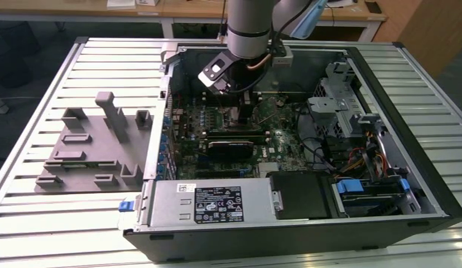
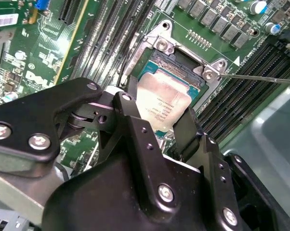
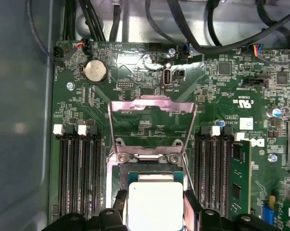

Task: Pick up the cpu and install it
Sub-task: 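Place the cpu into insertion slot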

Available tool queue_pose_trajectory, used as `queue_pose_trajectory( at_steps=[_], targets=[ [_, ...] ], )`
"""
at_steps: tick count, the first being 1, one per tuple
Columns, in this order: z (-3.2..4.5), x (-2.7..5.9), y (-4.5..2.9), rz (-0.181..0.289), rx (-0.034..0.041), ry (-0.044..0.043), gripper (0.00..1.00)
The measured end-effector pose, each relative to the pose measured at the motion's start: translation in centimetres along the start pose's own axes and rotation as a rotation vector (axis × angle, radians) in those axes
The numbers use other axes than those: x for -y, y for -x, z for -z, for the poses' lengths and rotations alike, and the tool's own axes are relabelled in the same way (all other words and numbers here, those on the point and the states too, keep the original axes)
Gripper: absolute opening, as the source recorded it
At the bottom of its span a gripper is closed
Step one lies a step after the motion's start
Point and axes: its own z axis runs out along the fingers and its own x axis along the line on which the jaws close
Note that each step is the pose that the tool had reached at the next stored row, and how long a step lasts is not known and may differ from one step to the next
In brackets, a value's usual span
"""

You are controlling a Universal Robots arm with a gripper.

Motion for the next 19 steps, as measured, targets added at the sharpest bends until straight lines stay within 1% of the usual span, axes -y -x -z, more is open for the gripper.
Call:
queue_pose_trajectory(
  at_steps=[3, 8, 14, 19],
  targets=[
    [-0.4, 0.01, -0.04, 0.0, 0.0008, 0.0, 0.54],
    [-0.83, 0.02, -0.06, 0.001, 0.0008, 0.0001, 0.54],
    [-1.04, 0.1, -0.13, 0.001, 0.0007, 0.0001, 0.54],
    [-1.38, 0.22, -0.24, 0.001, 0.0008, 0.0001, 0.54]
  ],
)
